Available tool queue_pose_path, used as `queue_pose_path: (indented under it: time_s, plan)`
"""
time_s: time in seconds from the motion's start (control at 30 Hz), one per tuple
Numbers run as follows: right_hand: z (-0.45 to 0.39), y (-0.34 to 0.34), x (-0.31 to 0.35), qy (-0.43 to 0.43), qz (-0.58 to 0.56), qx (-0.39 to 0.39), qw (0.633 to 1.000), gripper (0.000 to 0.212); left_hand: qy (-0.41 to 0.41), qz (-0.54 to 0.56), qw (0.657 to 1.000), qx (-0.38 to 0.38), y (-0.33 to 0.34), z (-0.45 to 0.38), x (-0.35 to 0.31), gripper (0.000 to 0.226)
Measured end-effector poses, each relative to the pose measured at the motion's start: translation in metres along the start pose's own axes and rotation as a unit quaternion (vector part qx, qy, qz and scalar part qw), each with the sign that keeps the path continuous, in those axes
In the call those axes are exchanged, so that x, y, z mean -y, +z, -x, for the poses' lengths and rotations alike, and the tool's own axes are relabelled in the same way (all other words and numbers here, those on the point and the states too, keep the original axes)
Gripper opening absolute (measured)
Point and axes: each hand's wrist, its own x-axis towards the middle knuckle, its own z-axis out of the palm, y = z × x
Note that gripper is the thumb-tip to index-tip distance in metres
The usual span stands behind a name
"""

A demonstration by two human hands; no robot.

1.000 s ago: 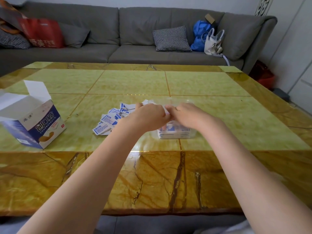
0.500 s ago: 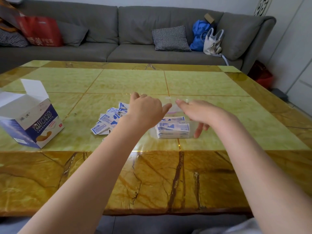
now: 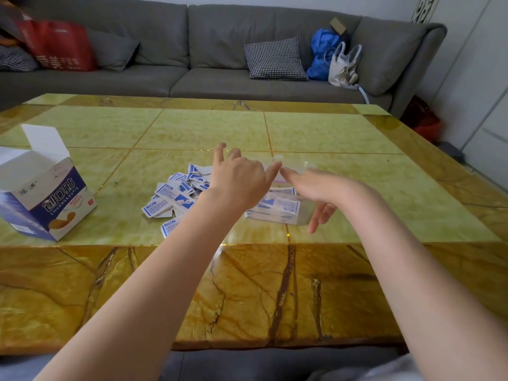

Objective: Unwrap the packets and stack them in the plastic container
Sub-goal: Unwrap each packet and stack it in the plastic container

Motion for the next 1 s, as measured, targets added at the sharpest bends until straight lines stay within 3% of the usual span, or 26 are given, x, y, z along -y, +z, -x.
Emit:
queue_pose_path:
  time_s: [0.27, 0.4, 0.47, 0.53, 0.6, 0.67, 0.73, 0.87, 1.0]
  plan:
    - [0.032, -0.018, 0.006, -0.034, 0.059, -0.099, 0.993, 0.063, -0.015, 0.073, 0.993, -0.097, -0.012, 0.001, 0.019, 0.067]
    - [0.048, -0.006, 0.022, -0.148, 0.102, -0.237, 0.955, 0.044, -0.024, 0.077, 0.984, -0.160, -0.017, 0.009, 0.042, 0.064]
    - [0.053, 0.013, 0.038, -0.231, 0.063, -0.241, 0.941, 0.033, -0.040, 0.070, 0.981, -0.176, -0.015, 0.017, 0.054, 0.051]
    - [0.052, 0.035, 0.052, -0.291, 0.045, -0.191, 0.936, 0.028, -0.066, 0.081, 0.984, -0.145, -0.008, 0.022, 0.069, 0.034]
    - [0.045, 0.059, 0.062, -0.312, 0.079, -0.142, 0.936, 0.026, -0.111, 0.120, 0.985, -0.055, 0.006, 0.028, 0.087, 0.025]
    - [0.033, 0.083, 0.067, -0.323, 0.107, -0.109, 0.934, 0.027, -0.136, 0.138, 0.979, 0.067, 0.021, 0.040, 0.100, 0.035]
    - [0.022, 0.101, 0.071, -0.323, 0.115, -0.102, 0.934, 0.036, -0.117, 0.149, 0.972, 0.138, 0.030, 0.052, 0.106, 0.052]
    - [0.008, 0.120, 0.078, -0.286, 0.107, -0.136, 0.942, 0.042, -0.077, 0.124, 0.978, 0.151, 0.028, 0.065, 0.115, 0.061]
    - [0.004, 0.120, 0.081, -0.262, 0.031, -0.124, 0.956, 0.031, -0.097, 0.146, 0.975, 0.140, 0.027, 0.073, 0.123, 0.057]
